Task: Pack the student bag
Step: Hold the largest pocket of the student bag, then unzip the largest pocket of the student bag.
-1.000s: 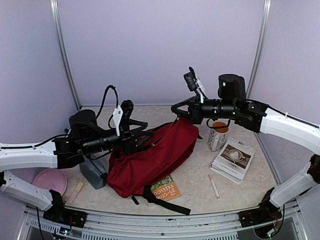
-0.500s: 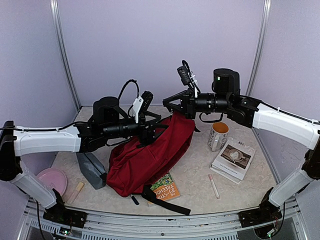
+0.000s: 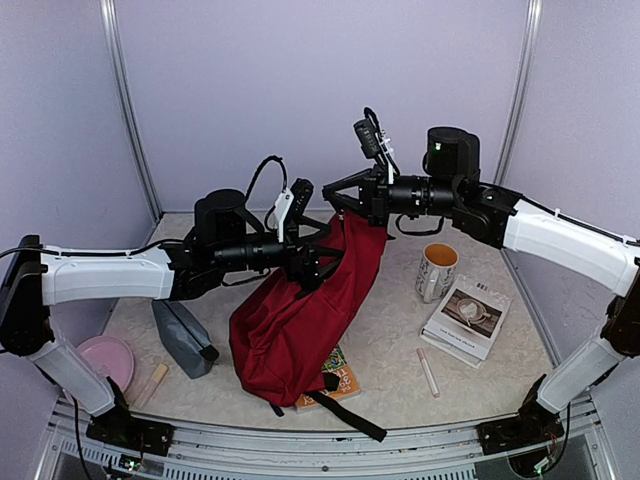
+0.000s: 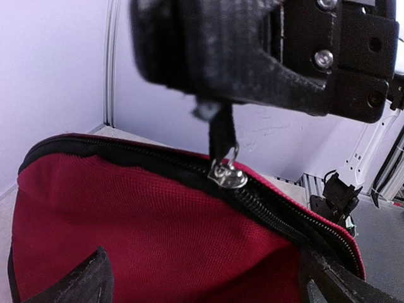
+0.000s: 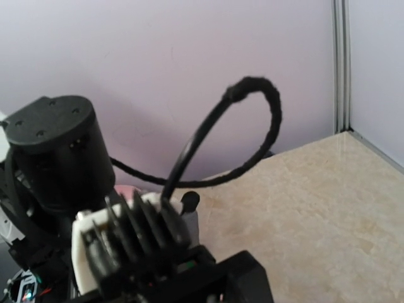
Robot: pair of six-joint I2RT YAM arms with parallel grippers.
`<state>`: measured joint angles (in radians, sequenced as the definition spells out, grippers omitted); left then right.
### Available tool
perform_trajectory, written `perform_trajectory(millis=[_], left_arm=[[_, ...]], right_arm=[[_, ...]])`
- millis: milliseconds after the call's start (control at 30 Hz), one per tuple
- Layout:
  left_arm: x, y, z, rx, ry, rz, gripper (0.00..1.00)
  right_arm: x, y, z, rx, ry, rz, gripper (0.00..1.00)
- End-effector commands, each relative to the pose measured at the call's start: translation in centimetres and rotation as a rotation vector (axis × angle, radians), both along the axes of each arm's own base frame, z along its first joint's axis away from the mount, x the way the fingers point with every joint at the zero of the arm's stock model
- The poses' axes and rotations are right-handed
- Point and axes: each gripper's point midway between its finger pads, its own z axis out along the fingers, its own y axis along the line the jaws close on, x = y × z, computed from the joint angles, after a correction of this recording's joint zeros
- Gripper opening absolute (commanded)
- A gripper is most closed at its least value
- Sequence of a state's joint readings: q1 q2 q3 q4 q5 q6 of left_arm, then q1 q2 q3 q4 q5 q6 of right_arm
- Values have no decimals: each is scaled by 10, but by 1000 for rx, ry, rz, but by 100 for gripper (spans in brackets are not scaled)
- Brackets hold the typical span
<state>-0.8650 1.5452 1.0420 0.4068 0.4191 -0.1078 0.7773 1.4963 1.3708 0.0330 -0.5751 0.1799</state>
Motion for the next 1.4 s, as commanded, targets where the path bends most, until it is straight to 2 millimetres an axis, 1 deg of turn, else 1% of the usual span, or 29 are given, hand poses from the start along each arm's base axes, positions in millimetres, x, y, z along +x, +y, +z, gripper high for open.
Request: perform_trajectory(millis=[0, 133, 233, 367, 433, 533, 633, 700, 733, 767, 967, 1000, 1067, 1167, 1200, 1300, 1367], left_arm=[[11, 10, 31, -120, 13, 47, 98], [21, 14, 45, -153, 3, 119, 97], [31, 16, 52, -166, -8, 170, 99], [31, 15, 63, -190, -17, 152, 99], [34, 14, 62, -188, -15, 163, 99], [46, 14, 57, -175, -6, 208, 98], [59, 12, 46, -134, -6, 262, 93], [66, 12, 36, -98, -3, 298, 85], [66, 13, 34, -90, -6, 301, 81], [66, 13, 33, -88, -11, 301, 74], [58, 24, 33, -100, -27, 315, 19], [56, 26, 34, -104, -30, 318, 11], [51, 30, 34, -104, -38, 318, 0], [42, 35, 37, -108, -62, 305, 0], [39, 36, 37, -103, -69, 297, 0], [26, 36, 36, -75, -113, 262, 0], [17, 34, 33, -45, -147, 229, 0]], right_arm=[[0, 3, 38, 97, -86, 0, 0], [2, 5, 42, 104, -94, -1, 0], [3, 7, 47, 112, -102, 7, 0], [5, 9, 49, 112, -109, 3, 0], [5, 10, 48, 113, -106, 7, 0], [5, 12, 47, 119, -96, 19, 0], [4, 12, 49, 127, -91, 23, 0], [3, 11, 52, 133, -97, 24, 0], [2, 10, 53, 134, -98, 25, 0], [1, 9, 54, 136, -99, 26, 0], [3, 5, 56, 130, -109, 8, 0], [5, 2, 55, 129, -105, -1, 0], [12, -4, 51, 124, -92, -29, 0], [31, -19, 43, 113, -77, -100, 0], [41, -27, 42, 113, -71, -133, 0], [63, -46, 40, 114, -56, -197, 0], [74, -54, 39, 113, -57, -218, 0]])
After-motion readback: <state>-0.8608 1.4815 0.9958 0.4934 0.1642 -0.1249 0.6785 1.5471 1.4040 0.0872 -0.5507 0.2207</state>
